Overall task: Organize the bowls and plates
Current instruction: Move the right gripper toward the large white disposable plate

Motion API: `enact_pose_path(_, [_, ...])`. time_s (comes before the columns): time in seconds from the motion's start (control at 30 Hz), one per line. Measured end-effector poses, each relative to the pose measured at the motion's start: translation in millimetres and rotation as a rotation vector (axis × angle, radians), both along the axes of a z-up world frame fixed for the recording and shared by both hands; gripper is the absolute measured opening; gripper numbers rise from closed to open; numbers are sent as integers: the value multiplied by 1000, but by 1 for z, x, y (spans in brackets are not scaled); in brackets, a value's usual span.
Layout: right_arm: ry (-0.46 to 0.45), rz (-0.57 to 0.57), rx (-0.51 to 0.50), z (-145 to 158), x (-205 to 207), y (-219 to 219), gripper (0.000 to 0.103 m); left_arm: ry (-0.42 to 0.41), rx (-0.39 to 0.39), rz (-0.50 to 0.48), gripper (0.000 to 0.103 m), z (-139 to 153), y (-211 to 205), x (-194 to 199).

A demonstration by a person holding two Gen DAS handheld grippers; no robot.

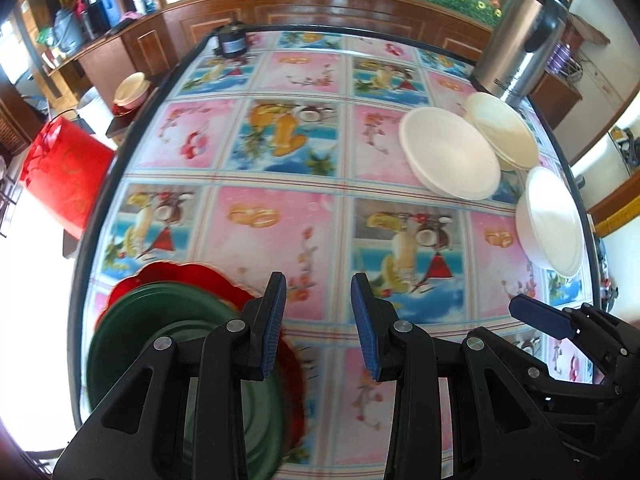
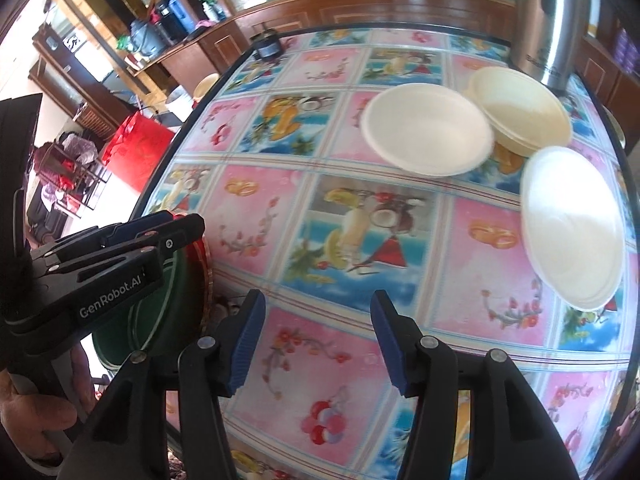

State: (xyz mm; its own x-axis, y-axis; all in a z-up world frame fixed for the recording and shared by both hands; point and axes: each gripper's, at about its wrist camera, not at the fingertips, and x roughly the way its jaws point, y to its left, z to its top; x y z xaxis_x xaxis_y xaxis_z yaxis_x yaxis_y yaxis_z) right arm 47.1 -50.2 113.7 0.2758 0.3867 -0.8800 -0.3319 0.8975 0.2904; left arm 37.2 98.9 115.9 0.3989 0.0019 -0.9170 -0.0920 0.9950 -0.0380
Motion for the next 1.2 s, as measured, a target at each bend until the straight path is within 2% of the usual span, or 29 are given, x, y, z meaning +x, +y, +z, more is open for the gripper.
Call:
enact_pose_path(0.47, [-24,-107,4,5,43,-71,56,4,-1,-43,33,-5,-59,54])
enact_pose_path(0.77, [-55,-189,-17,13,67,-129,59,19,-57,-75,33,-9,-110,80])
enact_pose_path(1.0, [-45,-259,-38,8,78,-183,60,60,-83,-130,33,-23,-161,91])
enact_pose_path(1.2, [-23,-302,-44,-3,85,-217,60,79,-92,-145,33,-34,-190,99])
